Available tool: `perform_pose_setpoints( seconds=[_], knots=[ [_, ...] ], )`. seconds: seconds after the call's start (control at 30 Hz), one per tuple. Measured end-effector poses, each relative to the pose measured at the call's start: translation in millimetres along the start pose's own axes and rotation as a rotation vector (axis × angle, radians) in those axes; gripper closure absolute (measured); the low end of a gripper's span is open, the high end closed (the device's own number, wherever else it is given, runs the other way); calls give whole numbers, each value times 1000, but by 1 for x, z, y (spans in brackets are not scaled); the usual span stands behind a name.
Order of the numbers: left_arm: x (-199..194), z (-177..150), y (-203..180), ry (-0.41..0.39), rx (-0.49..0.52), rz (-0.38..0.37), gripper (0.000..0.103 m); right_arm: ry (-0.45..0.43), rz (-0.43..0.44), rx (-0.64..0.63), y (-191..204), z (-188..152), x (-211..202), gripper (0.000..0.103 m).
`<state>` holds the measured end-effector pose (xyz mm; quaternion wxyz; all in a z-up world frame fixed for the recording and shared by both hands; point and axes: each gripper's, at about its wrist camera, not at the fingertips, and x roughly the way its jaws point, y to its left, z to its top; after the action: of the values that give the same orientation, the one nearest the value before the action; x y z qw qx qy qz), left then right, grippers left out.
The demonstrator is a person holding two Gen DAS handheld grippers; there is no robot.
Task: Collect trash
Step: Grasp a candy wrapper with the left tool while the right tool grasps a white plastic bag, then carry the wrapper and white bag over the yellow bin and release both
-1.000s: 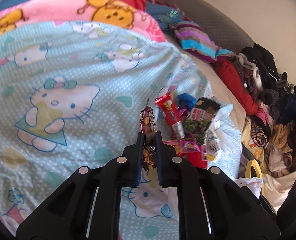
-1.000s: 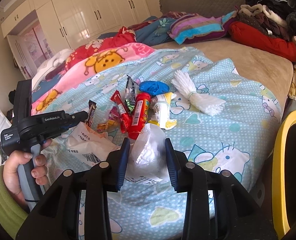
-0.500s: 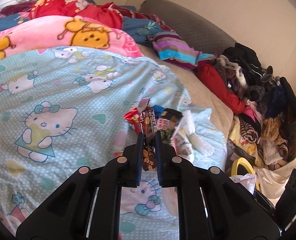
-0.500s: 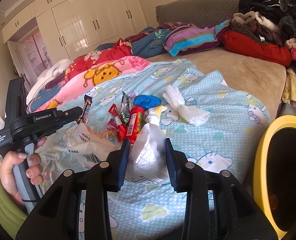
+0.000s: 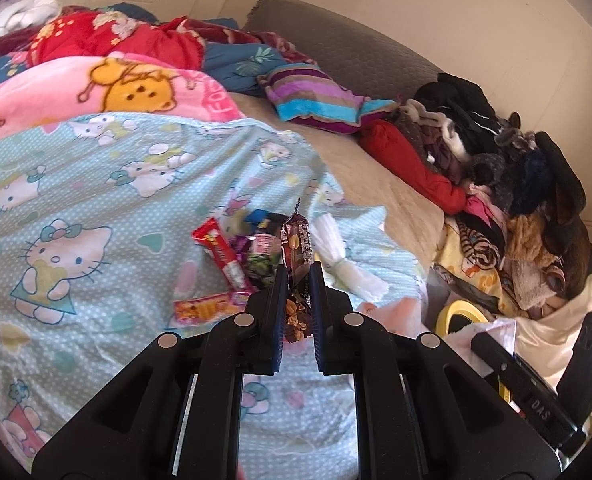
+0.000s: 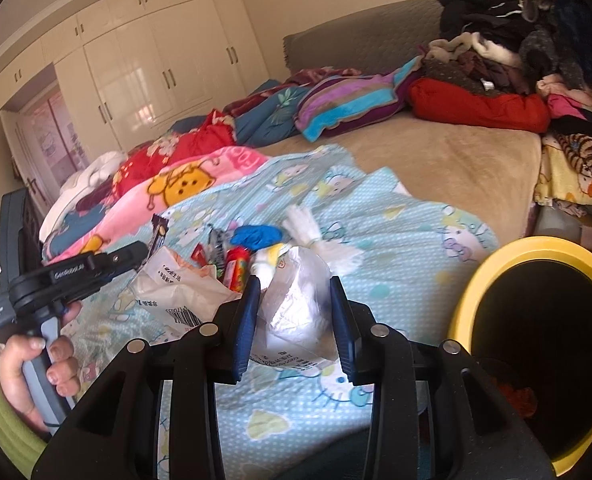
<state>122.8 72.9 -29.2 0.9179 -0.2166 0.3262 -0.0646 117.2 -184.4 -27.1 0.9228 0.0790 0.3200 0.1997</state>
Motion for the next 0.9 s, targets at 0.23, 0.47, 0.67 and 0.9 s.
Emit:
perform_pose_setpoints(
  seconds=[0.23, 0.47, 0.67, 0.9],
  knots=[
    [0, -5, -26, 3, 53, -25, 96, -40, -35, 39, -21, 6, -17, 70],
    [1, -11, -54, 9, 103, -54, 96, -77, -69, 77, -43, 8, -35, 70],
    [3, -18, -76, 19, 138, -85, 96, -104, -109, 110, -64, 10, -50, 70],
    [3, -26, -99, 25, 184, -112, 96, -135, -137, 157, -85, 12, -66, 70]
  ],
)
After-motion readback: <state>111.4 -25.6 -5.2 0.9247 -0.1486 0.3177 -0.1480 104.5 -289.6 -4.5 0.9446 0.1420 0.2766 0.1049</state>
